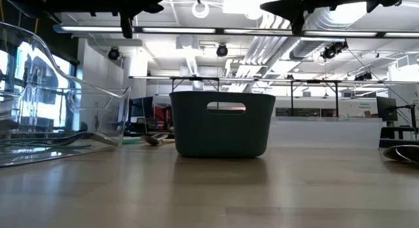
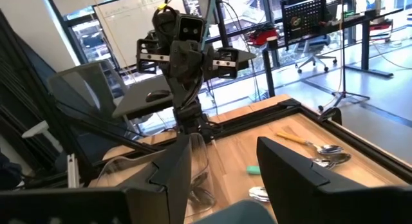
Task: Sort silverware by color (type)
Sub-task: Put the blue spoon into the transparent bin
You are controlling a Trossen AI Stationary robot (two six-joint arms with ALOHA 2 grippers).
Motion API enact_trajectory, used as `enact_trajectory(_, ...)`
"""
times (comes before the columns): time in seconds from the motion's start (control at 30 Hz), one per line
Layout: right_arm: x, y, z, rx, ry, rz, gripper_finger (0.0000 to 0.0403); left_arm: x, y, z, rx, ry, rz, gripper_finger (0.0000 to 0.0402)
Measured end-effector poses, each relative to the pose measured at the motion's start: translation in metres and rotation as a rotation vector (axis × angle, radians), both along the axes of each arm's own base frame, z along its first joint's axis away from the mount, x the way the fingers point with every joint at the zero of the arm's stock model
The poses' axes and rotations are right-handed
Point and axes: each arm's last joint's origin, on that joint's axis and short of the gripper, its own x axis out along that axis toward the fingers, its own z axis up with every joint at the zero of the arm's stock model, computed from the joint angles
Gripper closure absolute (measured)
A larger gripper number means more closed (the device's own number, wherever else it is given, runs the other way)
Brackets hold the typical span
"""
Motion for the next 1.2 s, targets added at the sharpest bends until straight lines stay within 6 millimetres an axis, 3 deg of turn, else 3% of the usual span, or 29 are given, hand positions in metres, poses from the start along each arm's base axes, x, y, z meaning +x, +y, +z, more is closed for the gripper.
enact_trajectory(0.4, 0.0000, 0.0001, 0.0000, -0.032, 0.004, 0.004, 0.0252, 0.0001, -0.0003, 0.0001, 0.003, 0.000, -0.011, 0.0401)
enact_trajectory(0.5, 0.0000, 0.0002, 0.0000, -0.044, 0.006, 0.009, 0.0286, 0.0002, -0.0008, 0.0001, 0.020, 0.003, -0.022, 0.0401)
enact_trajectory(0.63, 0.0001, 0.0014, -0.0001, -0.054, 0.006, 0.050, 0.0370, 0.0001, -0.0007, 0.0001, 0.021, 0.003, -0.023, 0.0401)
enact_trajectory(0.7, 0.0002, 0.0017, -0.0001, -0.069, 0.007, 0.073, 0.0393, 0.0002, -0.0007, 0.0001, 0.023, 0.004, -0.022, 0.0401)
enact_trajectory(1.2, 0.0002, 0.0030, 0.0001, -0.116, 0.008, 0.118, 0.0402, 0.0006, -0.0029, -0.0007, 0.056, 0.022, -0.088, 0.0401)
